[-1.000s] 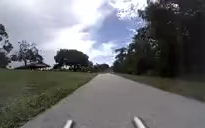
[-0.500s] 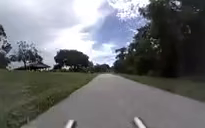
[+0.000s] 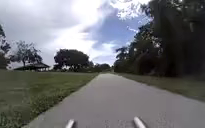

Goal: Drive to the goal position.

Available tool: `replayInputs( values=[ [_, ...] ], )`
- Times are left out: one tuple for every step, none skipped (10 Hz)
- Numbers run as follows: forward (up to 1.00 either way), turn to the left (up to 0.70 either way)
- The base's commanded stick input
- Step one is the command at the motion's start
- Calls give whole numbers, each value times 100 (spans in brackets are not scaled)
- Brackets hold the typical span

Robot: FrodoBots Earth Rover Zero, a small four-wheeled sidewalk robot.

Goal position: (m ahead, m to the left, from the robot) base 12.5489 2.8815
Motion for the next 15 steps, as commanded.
replayInputs(
  values=[
    [70, 0],
    [70, 0],
    [70, 0],
    [70, 0],
    [70, 0],
    [70, 0],
    [70, 0],
    [70, 0],
    [70, 0],
    [70, 0],
    [70, 0],
    [70, 0],
    [70, 0],
    [70, 0],
    [70, 0]
  ],
)
